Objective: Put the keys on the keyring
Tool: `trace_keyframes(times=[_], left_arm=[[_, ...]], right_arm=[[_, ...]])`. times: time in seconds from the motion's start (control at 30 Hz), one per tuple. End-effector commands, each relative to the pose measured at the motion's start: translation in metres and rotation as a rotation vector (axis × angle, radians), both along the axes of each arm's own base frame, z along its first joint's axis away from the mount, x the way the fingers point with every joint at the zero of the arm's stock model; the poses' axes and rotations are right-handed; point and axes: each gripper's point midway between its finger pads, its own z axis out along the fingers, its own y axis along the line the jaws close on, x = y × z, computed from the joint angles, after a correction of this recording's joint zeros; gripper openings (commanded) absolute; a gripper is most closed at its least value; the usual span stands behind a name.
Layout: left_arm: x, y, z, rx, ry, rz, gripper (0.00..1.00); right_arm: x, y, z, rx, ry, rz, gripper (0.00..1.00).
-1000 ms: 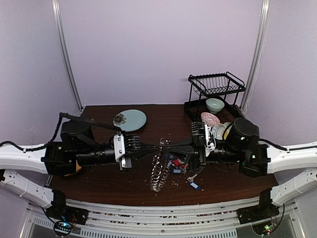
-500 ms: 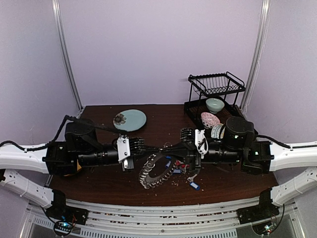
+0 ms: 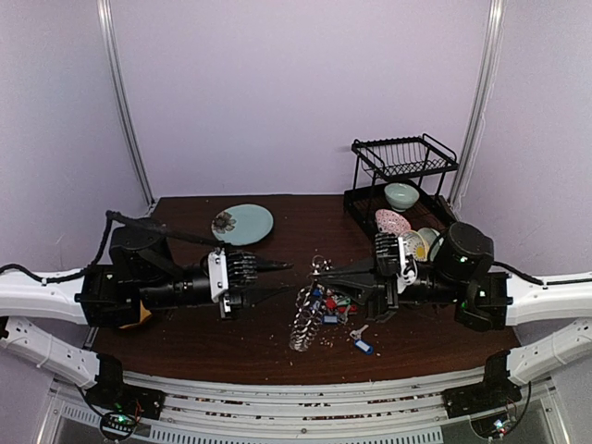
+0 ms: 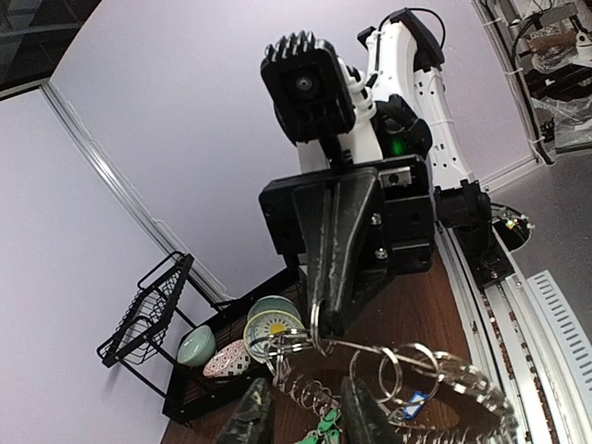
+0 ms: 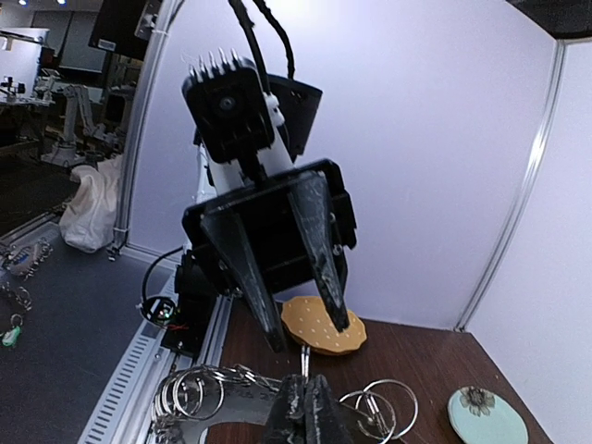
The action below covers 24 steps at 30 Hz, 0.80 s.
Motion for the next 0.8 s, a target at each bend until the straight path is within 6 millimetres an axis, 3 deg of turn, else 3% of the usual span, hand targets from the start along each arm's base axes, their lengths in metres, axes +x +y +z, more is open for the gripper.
trace_keyframes(times=[0.0,0.1,0.23,0.77], left_arm=[[-0.011,-0.010,0.016,-0.043,-0.048,-0.077,0.25],[-0.017,-0.014,0.013,-0.037,-0.062,-0.115,0.22],[-0.023,-0.014,0.014,-0.045,-0.093,-0.141,0.20],[-0.024,-0.013,0.020,-0.070,-0.177,-0.119,0.19]], right_arm=[[-0.027,-0.008,0.035,0.196,-0.112,0.134,0.00],[-0.031,-0.017,0.032,0.261,-0.261,0.107,0.00],[-0.026,-0.003,0.027,0.177,-0.363,0.094,0.00],[-0.023,0.007,0.032,0.141,-0.666,0.049,0.00]])
